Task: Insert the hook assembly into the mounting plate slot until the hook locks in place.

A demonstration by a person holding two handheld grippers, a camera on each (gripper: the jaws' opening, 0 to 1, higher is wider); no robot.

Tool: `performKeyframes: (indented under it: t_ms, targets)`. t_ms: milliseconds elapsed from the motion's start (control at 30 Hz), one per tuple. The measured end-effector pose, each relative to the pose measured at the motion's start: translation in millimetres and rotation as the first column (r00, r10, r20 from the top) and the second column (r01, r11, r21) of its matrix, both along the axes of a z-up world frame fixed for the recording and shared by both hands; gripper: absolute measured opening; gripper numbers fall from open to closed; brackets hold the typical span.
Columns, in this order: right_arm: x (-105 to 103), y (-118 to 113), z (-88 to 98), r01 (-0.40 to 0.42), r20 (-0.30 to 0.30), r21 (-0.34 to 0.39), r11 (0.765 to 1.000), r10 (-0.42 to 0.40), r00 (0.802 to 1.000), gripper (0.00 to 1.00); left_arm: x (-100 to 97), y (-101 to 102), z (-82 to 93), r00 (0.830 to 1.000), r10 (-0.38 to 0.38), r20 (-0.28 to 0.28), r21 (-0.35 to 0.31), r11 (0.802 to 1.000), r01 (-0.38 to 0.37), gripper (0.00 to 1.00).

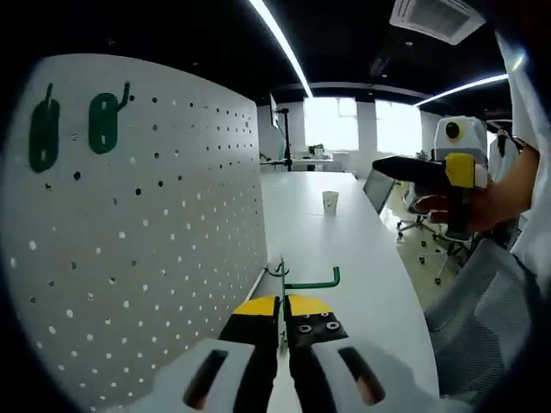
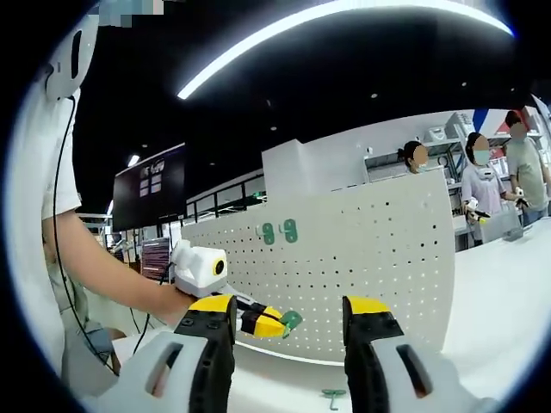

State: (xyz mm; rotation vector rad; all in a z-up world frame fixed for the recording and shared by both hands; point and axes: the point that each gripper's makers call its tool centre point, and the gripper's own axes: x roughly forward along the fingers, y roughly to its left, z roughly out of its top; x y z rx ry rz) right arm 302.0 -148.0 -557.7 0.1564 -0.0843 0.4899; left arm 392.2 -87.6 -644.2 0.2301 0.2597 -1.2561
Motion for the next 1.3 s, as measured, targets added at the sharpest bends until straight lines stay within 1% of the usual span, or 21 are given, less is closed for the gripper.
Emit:
performKeyframes:
  t_ms: [133,233,300,467,567,633,667,767,833,967,1100,1233,1267,1300]
  targets:
    - [0.2,0.5,2.1,-0.002,0.0,0.006,1.0,0.002,1.0,0.46,-2.6,0.5,11.7,1.0,0.007,-0.002,-0.053,0.999,-0.007,0.02]
    - [0.2,1.3,3.9,-0.003,0.001,0.005,1.0,0.003,1.0,0.46,-2.5,1.3,18.4,1.0,0.013,0.014,-0.078,0.997,-0.012,0.02]
    - [0.2,1.8,4.8,-0.005,0.002,0.006,1.0,0.005,1.0,0.46,-3.5,1.6,25.6,1.0,0.018,0.009,-0.109,0.994,-0.017,0.02]
    - [0.3,3.9,7.5,-0.009,0.007,0.003,1.0,0.009,1.0,0.46,-6.8,3.0,43.2,0.999,0.021,0.026,-0.164,0.986,-0.017,0.02]
    - [0.7,5.3,7.7,-0.013,0.009,0.0,1.0,0.013,1.0,0.46,-8.3,3.8,51.0,0.999,0.024,0.029,-0.185,0.983,-0.018,0.02]
    - [1.3,5.0,7.9,-0.012,0.01,-0.002,1.0,0.012,1.0,0.46,-11.3,3.6,58.3,0.998,0.018,0.056,-0.193,0.981,-0.007,0.02]
    - [1.6,4.7,7.7,-0.012,0.009,-0.003,1.0,0.012,1.0,0.46,-11.9,3.6,59.7,0.998,0.016,0.057,-0.196,0.981,-0.004,0.02]
    - [1.9,4.7,8.7,-0.013,0.011,0.0,1.0,0.013,1.0,0.46,-15.2,3.6,72.1,0.998,0.008,0.061,-0.244,0.97,0.007,0.02]
    - [2.3,4.6,9.5,-0.012,0.013,0.001,1.0,0.012,1.0,0.46,-15.4,4.5,74.5,0.998,0.014,0.067,-0.247,0.969,0.003,0.02]
    - [2.8,6.7,10.8,-0.017,0.015,-0.003,1.0,0.017,1.0,0.46,-16.5,4.7,80.8,0.998,0.016,0.066,-0.272,0.962,0.002,0.02]
    - [2.9,8.1,10.9,-0.018,0.015,-0.005,1.0,0.019,1.0,0.45,-17.6,4.0,81.1,0.997,0.015,0.072,-0.271,0.963,0.005,0.02]
    - [2.8,9.8,10.9,-0.023,0.013,-0.002,1.0,0.023,1.0,0.45,-17.6,4.2,80.0,0.998,0.019,0.061,-0.272,0.962,-0.002,0.02]
    - [2.7,10.0,10.4,-0.025,0.007,0.013,1.0,0.025,1.0,0.45,-17.5,4.3,79.7,0.998,0.021,0.061,-0.271,0.963,-0.003,0.02]
    - [2.8,9.4,11.8,-0.026,0.007,0.044,0.999,0.025,1.0,0.44,-17.3,4.4,79.6,0.998,0.022,0.06,-0.271,0.963,-0.005,0.02]
